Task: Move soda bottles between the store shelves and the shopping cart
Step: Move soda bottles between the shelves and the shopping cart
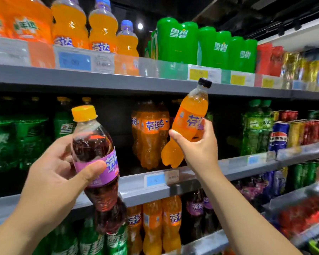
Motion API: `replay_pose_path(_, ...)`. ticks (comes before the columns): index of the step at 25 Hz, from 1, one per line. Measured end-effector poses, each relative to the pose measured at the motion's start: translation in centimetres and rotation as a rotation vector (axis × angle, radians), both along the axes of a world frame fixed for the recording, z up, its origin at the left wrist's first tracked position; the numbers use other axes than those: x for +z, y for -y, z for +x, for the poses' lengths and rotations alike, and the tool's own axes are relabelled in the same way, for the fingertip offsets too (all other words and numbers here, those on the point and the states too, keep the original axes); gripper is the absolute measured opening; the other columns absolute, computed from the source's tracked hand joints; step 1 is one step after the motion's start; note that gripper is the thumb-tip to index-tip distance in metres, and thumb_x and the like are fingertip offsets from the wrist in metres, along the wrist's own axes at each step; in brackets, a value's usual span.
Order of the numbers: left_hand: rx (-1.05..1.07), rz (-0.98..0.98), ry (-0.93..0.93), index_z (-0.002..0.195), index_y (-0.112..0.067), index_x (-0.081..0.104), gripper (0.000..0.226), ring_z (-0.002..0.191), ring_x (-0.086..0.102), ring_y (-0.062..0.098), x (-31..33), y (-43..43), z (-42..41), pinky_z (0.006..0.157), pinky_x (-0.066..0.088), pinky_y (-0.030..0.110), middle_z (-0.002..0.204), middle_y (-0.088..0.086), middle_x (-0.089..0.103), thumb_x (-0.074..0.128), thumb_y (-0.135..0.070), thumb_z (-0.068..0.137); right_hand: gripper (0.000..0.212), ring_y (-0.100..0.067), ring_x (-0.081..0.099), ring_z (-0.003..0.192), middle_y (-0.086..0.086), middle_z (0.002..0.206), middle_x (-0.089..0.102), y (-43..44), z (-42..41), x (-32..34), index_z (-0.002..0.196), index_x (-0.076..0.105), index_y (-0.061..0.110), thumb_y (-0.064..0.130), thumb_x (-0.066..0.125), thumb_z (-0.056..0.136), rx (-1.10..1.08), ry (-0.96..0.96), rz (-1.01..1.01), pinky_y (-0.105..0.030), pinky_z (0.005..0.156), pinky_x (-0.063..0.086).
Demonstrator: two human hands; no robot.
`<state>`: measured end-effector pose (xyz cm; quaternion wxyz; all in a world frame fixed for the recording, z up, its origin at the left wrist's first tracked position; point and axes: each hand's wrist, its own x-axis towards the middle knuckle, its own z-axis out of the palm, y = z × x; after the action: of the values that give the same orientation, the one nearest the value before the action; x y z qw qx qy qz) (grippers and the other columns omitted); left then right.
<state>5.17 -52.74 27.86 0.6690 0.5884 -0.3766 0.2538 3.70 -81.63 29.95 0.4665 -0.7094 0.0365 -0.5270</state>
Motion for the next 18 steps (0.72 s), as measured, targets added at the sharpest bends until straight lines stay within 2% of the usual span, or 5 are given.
replay_pose_path(3,-0.007,0.034,0.014,0.12,-0.04,0.067,0.056,0.096,0.074,0.008,0.1,0.4,0.4,0.075,0.057,0.016,0.112,-0.01,0.076,0.087,-0.037,0.068,0.083,0.006,0.059,0.099,0.023,0.114,0.059,0.4,0.9,0.2,0.138,0.045,0.033,0.056,0.086,0.07,-0.006,-0.054,-0.046,-0.015,0.079,0.049)
replay_pose_path(9,0.033,0.069,0.003,0.118,-0.044,0.067,0.062,0.1,0.073,0.009,-0.5,2.7,0.4,0.076,0.057,0.015,0.116,-0.01,0.074,0.092,-0.035,0.063,0.071,0.004,0.063,0.092,0.019,0.103,0.064,2.2,2.0,-1.1,0.126,0.05,0.031,0.049,0.089,0.07,-0.001,-0.162,-0.121,-0.012,0.073,0.048)
replay_pose_path(12,0.068,0.073,0.005,0.115,-0.05,0.067,0.055,0.1,0.073,0.008,-0.7,4.0,0.2,0.075,0.057,0.015,0.115,-0.012,0.074,0.086,-0.034,0.067,0.061,0.003,0.061,0.085,0.022,0.094,0.061,2.9,2.8,-1.4,0.115,0.051,0.034,0.052,0.088,0.07,0.029,-0.261,-0.131,-0.016,0.07,0.049)
replay_pose_path(15,0.108,0.057,-0.02,0.115,-0.05,0.067,0.053,0.098,0.073,0.008,-0.7,5.2,-0.1,0.073,0.057,0.016,0.113,-0.012,0.075,0.082,-0.047,0.064,0.066,-0.004,0.062,0.088,0.016,0.1,0.064,3.1,3.9,-1.1,0.123,0.052,0.033,0.056,0.086,0.071,0.04,-0.348,-0.128,-0.019,0.067,0.047)
replay_pose_path(18,0.125,0.055,-0.032,0.115,-0.05,0.067,0.053,0.096,0.074,0.009,-1.0,6.0,-0.5,0.073,0.058,0.017,0.112,-0.011,0.075,0.079,-0.049,0.063,0.074,-0.014,0.061,0.091,0.005,0.108,0.066,3.0,5.3,-0.5,0.135,0.05,0.025,0.058,0.082,0.076,0.031,-0.451,-0.142,-0.027,0.072,0.047)
